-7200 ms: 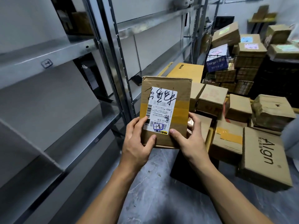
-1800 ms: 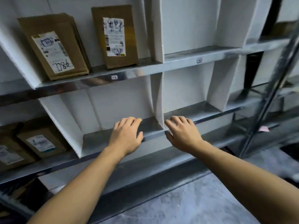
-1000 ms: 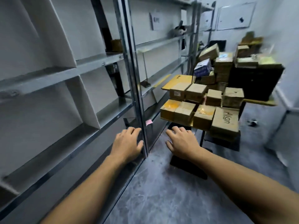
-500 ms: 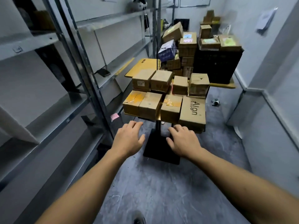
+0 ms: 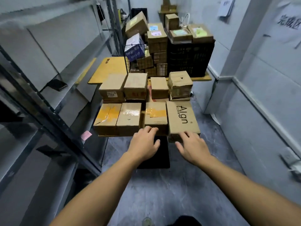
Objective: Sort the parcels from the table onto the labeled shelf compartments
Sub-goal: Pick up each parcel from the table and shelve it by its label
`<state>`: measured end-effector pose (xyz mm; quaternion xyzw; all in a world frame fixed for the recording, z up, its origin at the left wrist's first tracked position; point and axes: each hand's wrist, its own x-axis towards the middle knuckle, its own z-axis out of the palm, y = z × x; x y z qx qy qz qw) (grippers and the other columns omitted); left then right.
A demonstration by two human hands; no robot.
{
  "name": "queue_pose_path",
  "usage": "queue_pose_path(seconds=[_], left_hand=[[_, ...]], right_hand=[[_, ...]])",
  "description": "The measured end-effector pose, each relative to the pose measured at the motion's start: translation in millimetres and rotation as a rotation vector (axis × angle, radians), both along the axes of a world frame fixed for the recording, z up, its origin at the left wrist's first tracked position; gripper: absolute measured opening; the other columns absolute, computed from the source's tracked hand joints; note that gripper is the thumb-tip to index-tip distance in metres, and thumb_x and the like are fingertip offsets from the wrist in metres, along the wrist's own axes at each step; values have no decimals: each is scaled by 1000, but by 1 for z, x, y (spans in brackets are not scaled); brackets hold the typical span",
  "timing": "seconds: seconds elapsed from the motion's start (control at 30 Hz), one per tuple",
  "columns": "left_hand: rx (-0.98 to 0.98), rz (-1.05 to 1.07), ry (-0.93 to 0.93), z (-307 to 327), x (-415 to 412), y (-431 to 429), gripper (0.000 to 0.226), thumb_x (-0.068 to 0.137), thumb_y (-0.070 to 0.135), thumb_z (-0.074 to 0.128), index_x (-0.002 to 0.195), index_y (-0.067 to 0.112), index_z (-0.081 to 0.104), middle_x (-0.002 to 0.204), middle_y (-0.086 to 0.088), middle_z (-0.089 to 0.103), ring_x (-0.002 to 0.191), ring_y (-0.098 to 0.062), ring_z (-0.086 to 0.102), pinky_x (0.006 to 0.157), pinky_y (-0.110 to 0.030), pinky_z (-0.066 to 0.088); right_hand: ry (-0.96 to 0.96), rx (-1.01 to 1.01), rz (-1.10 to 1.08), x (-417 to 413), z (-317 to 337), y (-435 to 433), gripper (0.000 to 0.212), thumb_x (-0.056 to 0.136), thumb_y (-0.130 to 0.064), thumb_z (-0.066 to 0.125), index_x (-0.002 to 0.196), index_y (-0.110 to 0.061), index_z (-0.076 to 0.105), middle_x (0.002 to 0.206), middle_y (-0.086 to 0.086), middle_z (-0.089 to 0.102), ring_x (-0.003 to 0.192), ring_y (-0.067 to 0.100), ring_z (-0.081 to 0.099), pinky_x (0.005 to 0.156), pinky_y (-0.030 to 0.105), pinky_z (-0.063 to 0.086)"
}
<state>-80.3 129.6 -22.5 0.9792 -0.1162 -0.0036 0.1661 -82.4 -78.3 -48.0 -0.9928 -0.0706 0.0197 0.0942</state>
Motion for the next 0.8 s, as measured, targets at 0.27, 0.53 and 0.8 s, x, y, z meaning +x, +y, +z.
queue_pose_path(seconds=[0.27, 0.53, 0.8], left_hand=[[-21, -110, 90, -25, 59, -44, 52, 94, 43, 50, 142, 26, 42, 142, 2, 46, 127, -22, 45, 106, -43, 39], [61, -28, 175, -53, 106, -86, 45, 93, 41, 48, 135, 26, 44, 136, 0, 48, 122, -23, 46, 102, -42, 40], [-173, 164, 175, -85, 104, -99, 42, 94, 35, 57, 132, 21, 50, 132, 1, 40, 118, -19, 46, 102, -37, 44]], right_hand=[[66, 59, -147, 38, -15, -29, 42, 97, -46, 50, 131, -22, 49, 137, 4, 45, 126, 30, 44, 97, 47, 45], [172, 53, -103, 95, -28, -65, 44, 98, -46, 47, 136, -23, 44, 142, 3, 39, 129, 29, 41, 102, 46, 43], [203, 302, -107, 116, -54, -77, 48, 96, -36, 60, 139, -18, 48, 145, 9, 30, 129, 33, 38, 108, 43, 40]])
